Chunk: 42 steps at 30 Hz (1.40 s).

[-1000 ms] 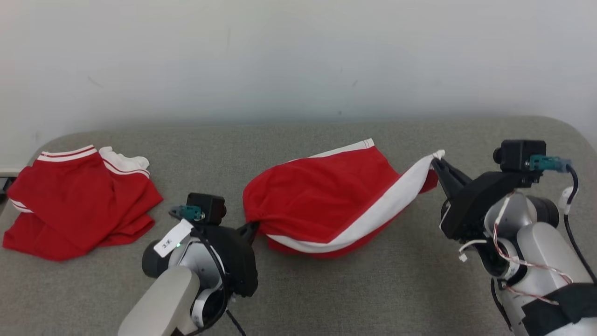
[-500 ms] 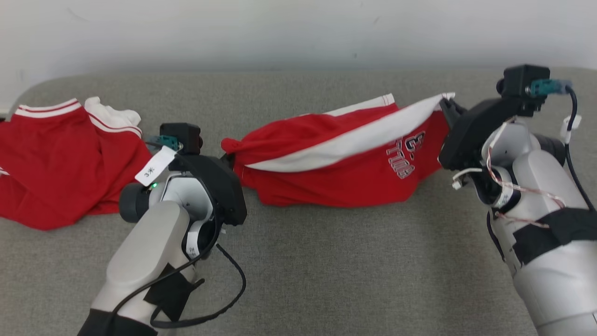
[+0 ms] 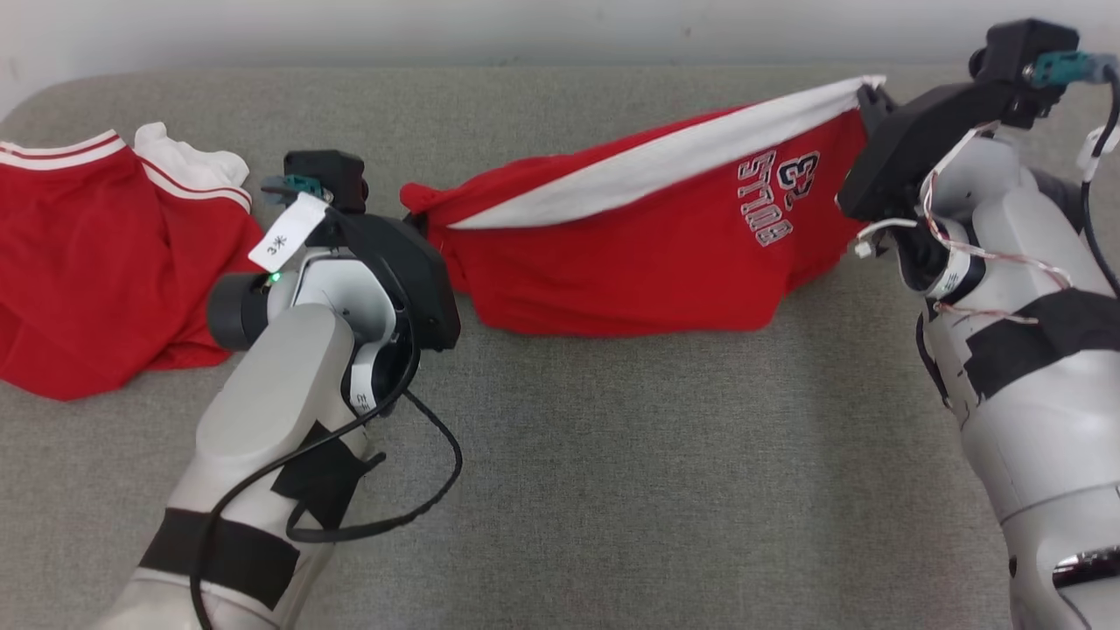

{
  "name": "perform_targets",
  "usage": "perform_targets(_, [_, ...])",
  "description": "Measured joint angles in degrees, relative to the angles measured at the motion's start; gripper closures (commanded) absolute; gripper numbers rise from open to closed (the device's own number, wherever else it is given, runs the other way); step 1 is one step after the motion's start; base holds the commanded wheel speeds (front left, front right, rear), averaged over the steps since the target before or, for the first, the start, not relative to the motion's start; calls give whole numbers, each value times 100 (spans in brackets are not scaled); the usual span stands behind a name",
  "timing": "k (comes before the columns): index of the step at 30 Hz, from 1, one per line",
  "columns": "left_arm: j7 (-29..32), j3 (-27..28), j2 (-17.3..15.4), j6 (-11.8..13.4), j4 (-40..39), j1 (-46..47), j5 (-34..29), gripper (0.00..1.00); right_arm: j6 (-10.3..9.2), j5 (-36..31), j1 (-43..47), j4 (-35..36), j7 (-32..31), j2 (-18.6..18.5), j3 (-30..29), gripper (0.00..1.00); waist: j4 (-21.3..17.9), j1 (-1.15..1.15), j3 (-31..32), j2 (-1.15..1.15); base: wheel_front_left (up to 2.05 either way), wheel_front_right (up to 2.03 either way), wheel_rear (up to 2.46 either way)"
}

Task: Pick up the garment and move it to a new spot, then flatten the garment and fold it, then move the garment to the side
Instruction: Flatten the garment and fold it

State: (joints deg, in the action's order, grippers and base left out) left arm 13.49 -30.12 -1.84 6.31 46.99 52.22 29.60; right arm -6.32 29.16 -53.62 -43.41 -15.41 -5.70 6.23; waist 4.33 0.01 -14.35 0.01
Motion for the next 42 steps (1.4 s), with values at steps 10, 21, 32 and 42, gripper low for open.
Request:
perform_targets(10, [-282,-205,16,23,447,496,-88,0,-27,8,-666,-814,701,104,-67,0,83,-1,-212,0,0,0,0])
perform_targets(21, [-1048,-433,24,23,651,845,-78,0,250,8,-794,-1381,1325,125,57,0,69,-2,-160,0,0,0,0])
perform_targets(32, [-1790,-614,-2,-241,1096,147,-153,0,661,8,-344,-1883,1669,82,107,0,16,-2,333,-1,0,0,0])
perform_targets(42, [-1991,-971,-33,-545,1329,-648,-330,0,733,-3,287,-2282,1796,104,224,0,-142,-3,864,-2,0,0,0])
